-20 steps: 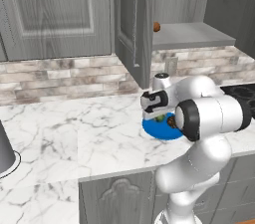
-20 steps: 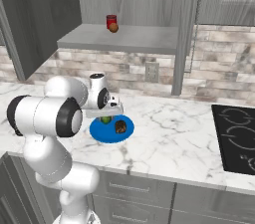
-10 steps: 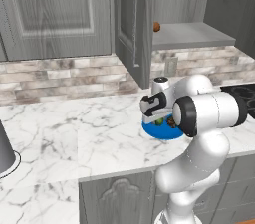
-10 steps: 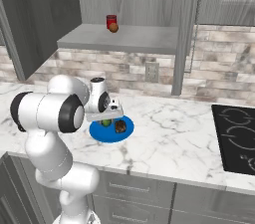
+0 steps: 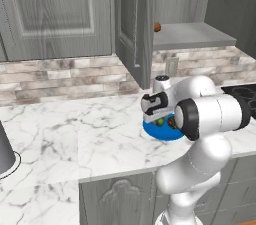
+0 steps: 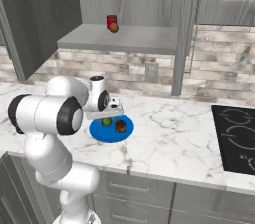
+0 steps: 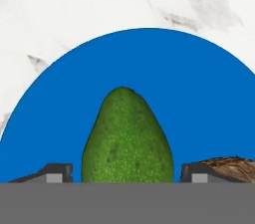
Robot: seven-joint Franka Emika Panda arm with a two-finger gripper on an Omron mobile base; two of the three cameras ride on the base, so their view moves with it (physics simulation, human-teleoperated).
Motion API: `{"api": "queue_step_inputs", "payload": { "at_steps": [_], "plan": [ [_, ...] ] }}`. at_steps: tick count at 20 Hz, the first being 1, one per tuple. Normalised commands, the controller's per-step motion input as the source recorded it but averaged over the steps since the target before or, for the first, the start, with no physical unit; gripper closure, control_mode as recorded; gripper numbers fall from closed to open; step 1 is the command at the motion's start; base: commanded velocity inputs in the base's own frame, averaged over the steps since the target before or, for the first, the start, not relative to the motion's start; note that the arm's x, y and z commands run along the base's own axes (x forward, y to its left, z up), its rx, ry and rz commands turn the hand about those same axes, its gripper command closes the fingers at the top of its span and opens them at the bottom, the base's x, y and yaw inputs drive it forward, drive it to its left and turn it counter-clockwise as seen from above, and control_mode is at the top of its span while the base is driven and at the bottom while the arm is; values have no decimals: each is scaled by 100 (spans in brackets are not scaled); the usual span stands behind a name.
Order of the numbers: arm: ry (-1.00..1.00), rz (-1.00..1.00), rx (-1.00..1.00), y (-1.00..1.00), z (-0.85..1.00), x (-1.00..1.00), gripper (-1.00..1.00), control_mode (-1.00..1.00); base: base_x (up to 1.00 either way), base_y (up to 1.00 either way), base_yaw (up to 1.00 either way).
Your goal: Pick the avocado and bread from the counter and place them on the plate. Then pick the jam from the cabinet and place it next to the plate. Lastly close the cabinet door.
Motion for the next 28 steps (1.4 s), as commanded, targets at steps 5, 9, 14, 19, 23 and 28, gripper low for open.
{"api": "queue_step_inputs", "payload": {
  "at_steps": [5, 9, 14, 19, 23, 28],
  "plan": [
    [0, 0, 3, 0, 48, -20, -100, -100, 0, 0, 0],
    [-2, 0, 4, 0, 73, -29, -100, -100, 0, 0, 0],
    [-14, 0, 3, 0, 82, -42, -100, -100, 0, 0, 0],
    [-27, 2, 2, -1, 88, -48, -100, -100, 0, 0, 0],
    [-27, 3, 2, -1, 85, -42, -100, -100, 0, 0, 0],
    [-28, 2, 2, 0, 86, -35, -100, -100, 0, 0, 0]
  ]
}}
